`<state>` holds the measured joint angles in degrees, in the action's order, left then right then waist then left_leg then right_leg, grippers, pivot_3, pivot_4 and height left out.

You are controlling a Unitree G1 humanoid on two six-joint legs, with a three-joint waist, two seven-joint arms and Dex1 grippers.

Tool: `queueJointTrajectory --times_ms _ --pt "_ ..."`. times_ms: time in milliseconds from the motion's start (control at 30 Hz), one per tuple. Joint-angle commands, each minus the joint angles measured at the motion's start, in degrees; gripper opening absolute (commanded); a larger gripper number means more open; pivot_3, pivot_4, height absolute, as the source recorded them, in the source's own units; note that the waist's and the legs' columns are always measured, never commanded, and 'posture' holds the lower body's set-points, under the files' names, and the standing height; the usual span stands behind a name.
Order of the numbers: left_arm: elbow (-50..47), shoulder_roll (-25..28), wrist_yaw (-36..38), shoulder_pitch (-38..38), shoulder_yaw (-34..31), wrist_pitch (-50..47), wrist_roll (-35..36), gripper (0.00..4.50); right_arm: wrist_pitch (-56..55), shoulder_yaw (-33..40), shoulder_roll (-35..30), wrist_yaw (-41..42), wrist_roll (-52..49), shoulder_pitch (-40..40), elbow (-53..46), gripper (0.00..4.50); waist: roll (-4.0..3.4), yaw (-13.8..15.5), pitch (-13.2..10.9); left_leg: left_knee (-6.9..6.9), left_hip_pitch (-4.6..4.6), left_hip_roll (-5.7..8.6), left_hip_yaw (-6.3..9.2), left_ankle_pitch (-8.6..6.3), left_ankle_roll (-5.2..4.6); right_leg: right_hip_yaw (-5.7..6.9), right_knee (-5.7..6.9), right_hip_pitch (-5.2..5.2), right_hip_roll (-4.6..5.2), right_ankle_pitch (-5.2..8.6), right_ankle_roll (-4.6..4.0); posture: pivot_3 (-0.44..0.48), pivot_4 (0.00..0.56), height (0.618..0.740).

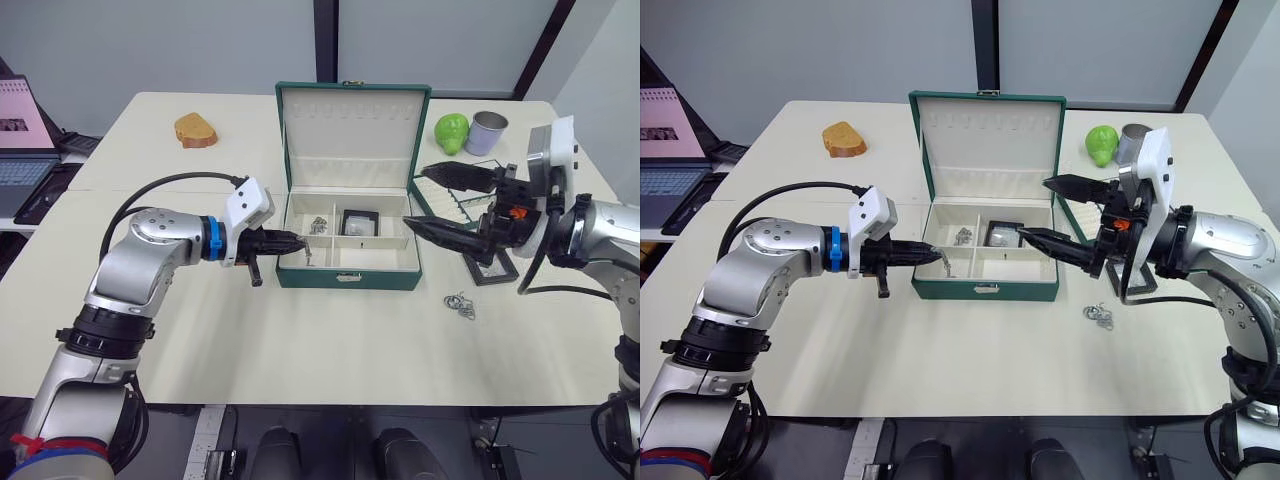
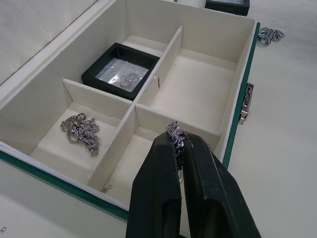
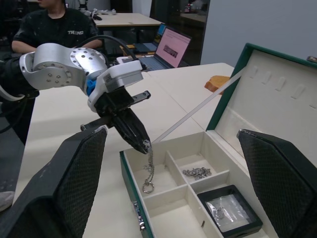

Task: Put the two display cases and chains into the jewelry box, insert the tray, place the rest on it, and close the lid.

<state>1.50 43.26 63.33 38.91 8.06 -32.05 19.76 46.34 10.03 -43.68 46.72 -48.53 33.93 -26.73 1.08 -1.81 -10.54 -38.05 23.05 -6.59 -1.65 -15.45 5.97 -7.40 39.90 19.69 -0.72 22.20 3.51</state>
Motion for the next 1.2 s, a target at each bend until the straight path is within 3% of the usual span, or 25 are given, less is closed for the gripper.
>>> queueJointTrajectory --times_ms 33,300,467,700,900,1067,1200 --pt "-0.37 -0.25 -0.55 0.19 -1.86 0.80 -0.12 0.73 0.01 1.27 -1.19 0.31 -1.37 -0.12 -1.82 4.50 0.00 0.00 0.00 0.00 0.00 0.00 0.00 0.00 0.00 0.00 0.00 -0.01 0.00 0.00 0.00 0.000 0.150 0.740" --pt "0.35 -0.98 -0.91 0.41 -2.18 1.02 0.04 3.12 -0.43 1.00 -1.65 0.48 -0.91 -0.20 -1.17 4.50 0.00 0.00 0.00 -0.01 -0.01 0.00 0.00 0.00 0.00 0.00 0.01 0.00 0.00 0.00 0.00 0.000 0.150 0.740" --pt "-2.11 -0.71 1.81 0.23 -5.04 -1.68 4.90 4.48 -0.19 1.67 -2.53 1.53 -1.64 -0.33 -1.01 4.50 0.00 0.00 0.00 -0.01 0.00 0.00 0.00 0.00 0.00 0.01 0.01 0.00 0.00 0.00 0.00 0.000 0.150 0.740" --pt "-6.06 2.13 2.89 -0.66 -12.98 -9.40 13.79 4.48 -0.49 5.21 -7.09 5.51 -2.48 -3.34 1.52 4.50 0.01 0.00 0.00 -0.01 0.00 -0.01 0.02 0.00 -0.01 0.02 0.01 -0.01 -0.01 0.00 0.00 0.000 0.150 0.740" --pt "-11.95 6.13 -3.45 -9.25 -25.20 -17.28 19.90 4.48 -2.99 11.16 -9.57 6.86 0.70 -13.10 6.01 4.50 0.02 -0.03 -0.01 0.00 0.00 -0.01 0.02 -0.01 -0.01 0.01 -0.03 -0.03 0.00 0.00 0.00 0.000 0.150 0.740" --pt "-14.96 7.91 -9.28 -21.11 -34.62 -16.68 17.57 4.48 -7.87 15.99 -8.63 5.99 6.02 -22.05 12.31 4.50 0.02 -0.02 0.00 0.00 -0.04 -0.02 0.02 -0.01 -0.01 -0.01 -0.04 -0.06 0.00 0.00 0.00 0.000 0.150 0.740" --pt "-14.66 4.29 -16.93 -29.46 -38.85 -10.72 12.52 4.48 -15.61 17.43 -4.96 2.87 12.63 -28.21 19.00 4.50 0.03 -0.03 -0.01 0.01 -0.07 0.00 0.00 -0.01 -0.01 -0.01 -0.06 -0.10 0.01 0.00 0.00 0.000 0.150 0.740"
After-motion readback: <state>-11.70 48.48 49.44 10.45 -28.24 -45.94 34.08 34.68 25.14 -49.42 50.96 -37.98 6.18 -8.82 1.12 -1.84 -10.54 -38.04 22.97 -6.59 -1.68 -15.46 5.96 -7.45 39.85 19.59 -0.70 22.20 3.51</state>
